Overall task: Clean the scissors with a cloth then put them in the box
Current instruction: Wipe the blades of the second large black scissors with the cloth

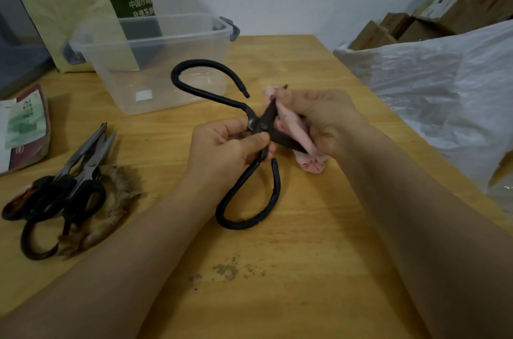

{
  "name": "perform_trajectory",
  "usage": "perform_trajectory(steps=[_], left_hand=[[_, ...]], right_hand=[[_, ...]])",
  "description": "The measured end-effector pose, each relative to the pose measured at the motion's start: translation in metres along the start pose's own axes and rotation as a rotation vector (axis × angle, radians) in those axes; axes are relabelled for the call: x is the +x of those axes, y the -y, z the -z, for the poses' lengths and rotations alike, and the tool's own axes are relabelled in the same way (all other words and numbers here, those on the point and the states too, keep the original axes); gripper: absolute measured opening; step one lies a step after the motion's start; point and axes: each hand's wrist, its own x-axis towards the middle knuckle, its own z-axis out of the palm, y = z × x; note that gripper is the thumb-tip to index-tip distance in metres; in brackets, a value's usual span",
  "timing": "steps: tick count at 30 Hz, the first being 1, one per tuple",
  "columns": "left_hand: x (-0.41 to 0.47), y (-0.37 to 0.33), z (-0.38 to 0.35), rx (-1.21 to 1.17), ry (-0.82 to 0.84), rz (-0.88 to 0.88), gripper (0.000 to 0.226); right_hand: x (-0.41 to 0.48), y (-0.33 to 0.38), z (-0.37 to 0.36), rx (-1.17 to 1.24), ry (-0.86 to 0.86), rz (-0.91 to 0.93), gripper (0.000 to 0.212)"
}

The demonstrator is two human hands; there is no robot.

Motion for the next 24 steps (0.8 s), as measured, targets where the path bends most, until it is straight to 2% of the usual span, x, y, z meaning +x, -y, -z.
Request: perform_trajectory(steps=[3,7,12,18,22,24], left_hand=[[0.001,0.0,0.005,0.002,-0.003,0.0,0.017],[-0.002,0.001,0.002,0.057,0.041,-0.005,0.017],[0.001,0.0,0.005,0.019,-0.01,0.017,0.016],[-0.004,0.0,-0.001,0.039,0.038,0.02,0.019],[0.0,0.0,0.003,-0.021,-0.013,0.048,0.017],[0.001,-0.001,0.004,-0.045,-0.01,0.057,0.016]], right_hand=[[-0.001,-0.005,-0.005,-0.072,0.03,0.044,0.043],[0.0,0.004,0.001,-0.025,-0.104,0.077,0.025],[-0.004,-0.004,-0.004,-0.132,0.051,0.009,0.041],[0.002,0.005,0.003,-0.03,-0.127,0.066,0.037],[-0.004,-0.001,-0.002,-0.092,0.031,-0.014,0.022],[-0.003,-0.004,-0.006,-0.072,0.021,0.029,0.03]])
